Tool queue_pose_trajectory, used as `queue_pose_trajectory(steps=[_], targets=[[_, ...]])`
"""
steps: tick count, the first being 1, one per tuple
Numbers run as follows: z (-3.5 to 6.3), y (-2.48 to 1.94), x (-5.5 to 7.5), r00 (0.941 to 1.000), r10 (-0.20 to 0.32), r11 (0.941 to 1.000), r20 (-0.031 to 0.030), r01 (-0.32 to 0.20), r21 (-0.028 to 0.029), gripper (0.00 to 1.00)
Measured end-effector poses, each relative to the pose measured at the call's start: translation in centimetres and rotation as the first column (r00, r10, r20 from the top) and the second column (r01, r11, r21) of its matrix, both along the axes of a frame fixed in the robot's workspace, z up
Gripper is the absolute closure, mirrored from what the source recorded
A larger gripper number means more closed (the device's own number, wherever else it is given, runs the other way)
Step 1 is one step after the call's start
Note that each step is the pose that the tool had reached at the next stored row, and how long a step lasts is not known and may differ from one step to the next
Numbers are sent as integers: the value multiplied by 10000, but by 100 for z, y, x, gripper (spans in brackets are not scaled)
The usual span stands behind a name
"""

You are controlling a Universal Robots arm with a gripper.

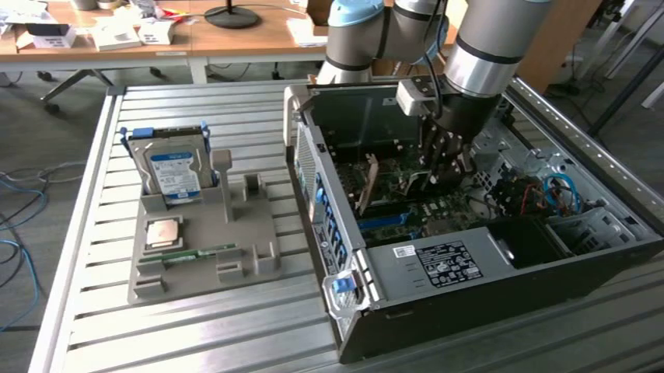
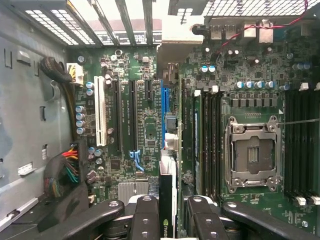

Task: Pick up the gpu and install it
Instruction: 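Insert the gpu into the slot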

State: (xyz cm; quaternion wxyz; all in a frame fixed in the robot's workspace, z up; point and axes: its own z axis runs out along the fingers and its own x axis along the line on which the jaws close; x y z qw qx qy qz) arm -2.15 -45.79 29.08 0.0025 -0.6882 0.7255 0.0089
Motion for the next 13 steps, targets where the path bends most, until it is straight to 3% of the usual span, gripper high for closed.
queue_pose_trajectory(steps=[9,13], targets=[[-1,0,-64,10000,0,10000,8,0,2,73],[-3,0,-100,10000,0,10000,43,0,2,73]])
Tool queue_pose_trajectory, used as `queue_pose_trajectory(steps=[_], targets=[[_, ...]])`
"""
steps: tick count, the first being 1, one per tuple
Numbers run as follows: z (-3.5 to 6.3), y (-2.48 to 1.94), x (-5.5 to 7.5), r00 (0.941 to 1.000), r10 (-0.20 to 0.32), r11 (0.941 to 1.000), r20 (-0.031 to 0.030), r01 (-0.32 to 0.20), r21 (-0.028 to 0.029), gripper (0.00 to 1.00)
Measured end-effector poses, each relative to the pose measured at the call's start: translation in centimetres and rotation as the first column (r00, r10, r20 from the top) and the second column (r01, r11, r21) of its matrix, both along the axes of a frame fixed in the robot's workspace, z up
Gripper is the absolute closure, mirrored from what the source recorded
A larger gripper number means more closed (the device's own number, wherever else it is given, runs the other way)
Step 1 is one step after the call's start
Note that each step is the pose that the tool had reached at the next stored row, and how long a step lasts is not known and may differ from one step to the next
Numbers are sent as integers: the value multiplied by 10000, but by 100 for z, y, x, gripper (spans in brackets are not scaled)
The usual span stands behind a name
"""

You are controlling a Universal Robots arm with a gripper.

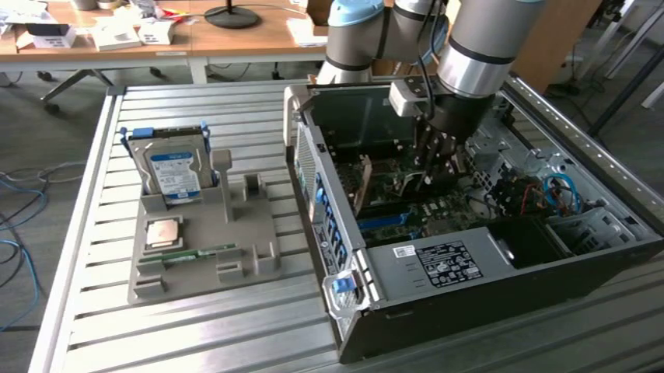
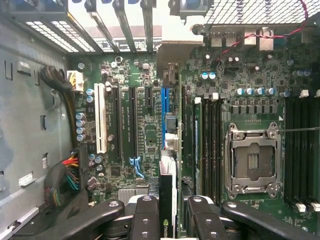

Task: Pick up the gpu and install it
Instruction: 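Insert the gpu into the slot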

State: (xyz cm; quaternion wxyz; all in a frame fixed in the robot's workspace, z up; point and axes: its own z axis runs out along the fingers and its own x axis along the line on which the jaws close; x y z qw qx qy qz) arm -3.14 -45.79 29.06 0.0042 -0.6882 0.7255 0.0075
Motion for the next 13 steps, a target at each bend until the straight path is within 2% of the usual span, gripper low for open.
queue_pose_trajectory(steps=[4,13], targets=[[-32,0,-9,10000,1,10000,60,-1,1,73],[-50,1,-9,10000,0,10000,66,0,6,73]])
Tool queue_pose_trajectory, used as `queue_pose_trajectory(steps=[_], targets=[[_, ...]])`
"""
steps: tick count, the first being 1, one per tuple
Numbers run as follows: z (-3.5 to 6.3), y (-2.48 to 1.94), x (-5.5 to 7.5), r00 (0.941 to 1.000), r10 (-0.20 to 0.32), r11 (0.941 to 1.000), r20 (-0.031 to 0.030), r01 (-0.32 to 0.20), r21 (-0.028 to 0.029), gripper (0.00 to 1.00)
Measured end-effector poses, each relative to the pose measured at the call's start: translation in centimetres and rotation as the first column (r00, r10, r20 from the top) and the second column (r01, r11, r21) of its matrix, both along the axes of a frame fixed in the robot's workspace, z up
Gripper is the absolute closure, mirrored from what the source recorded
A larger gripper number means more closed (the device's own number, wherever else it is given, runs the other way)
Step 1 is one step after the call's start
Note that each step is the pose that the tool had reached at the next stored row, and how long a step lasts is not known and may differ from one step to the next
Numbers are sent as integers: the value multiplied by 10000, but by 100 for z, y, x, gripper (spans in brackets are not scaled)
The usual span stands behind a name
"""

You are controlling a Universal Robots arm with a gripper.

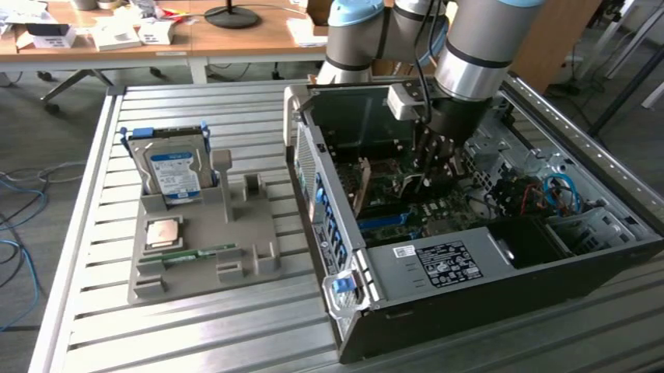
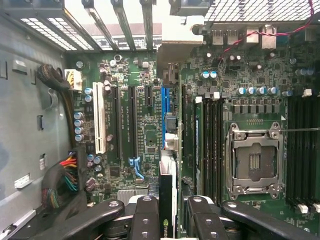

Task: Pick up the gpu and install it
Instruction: 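Insert the gpu into the slot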

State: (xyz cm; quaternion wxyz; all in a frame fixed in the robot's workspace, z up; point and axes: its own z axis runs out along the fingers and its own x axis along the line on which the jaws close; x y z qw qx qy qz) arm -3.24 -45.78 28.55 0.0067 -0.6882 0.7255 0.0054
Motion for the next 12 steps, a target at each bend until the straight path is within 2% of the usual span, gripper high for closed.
queue_pose_trajectory(steps=[12], targets=[[-63,-1,-1,10000,0,10000,-4,0,-9,73]])
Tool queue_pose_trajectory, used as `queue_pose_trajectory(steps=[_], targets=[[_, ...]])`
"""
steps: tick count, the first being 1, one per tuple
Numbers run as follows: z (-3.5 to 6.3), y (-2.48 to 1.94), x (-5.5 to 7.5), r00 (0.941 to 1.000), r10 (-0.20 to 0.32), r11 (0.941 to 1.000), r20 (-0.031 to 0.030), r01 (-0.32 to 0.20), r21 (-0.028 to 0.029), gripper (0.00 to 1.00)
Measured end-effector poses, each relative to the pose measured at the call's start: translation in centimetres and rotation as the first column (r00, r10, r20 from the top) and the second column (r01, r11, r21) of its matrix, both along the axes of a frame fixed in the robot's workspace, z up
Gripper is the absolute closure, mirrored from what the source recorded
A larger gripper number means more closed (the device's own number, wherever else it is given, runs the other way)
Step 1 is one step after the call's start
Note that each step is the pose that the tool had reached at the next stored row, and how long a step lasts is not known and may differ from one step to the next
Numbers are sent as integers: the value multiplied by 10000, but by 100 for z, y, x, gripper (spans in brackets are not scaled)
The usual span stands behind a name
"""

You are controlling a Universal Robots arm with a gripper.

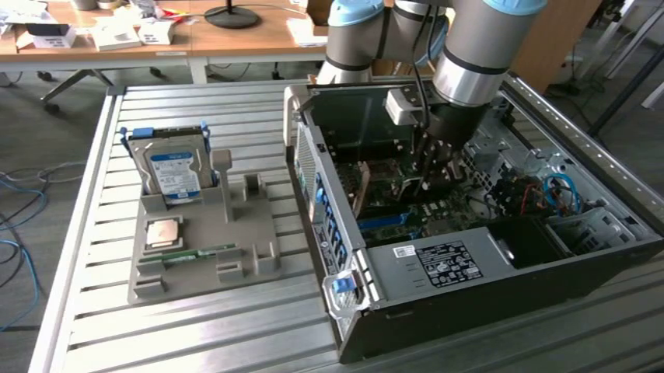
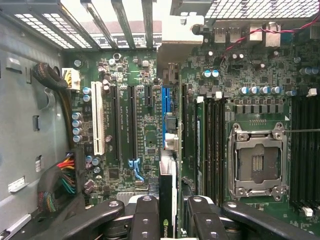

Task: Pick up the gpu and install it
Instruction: 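Insert the gpu into the slot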

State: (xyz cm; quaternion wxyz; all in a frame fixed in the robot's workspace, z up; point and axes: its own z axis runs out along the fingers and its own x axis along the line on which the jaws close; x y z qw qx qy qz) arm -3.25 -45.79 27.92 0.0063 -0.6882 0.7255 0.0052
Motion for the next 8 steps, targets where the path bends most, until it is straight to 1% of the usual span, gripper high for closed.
queue_pose_trajectory(steps=[3,8], targets=[[-2,0,0,10000,0,10000,1,0,3,73],[-6,1,-51,10000,0,10000,2,0,5,73]])
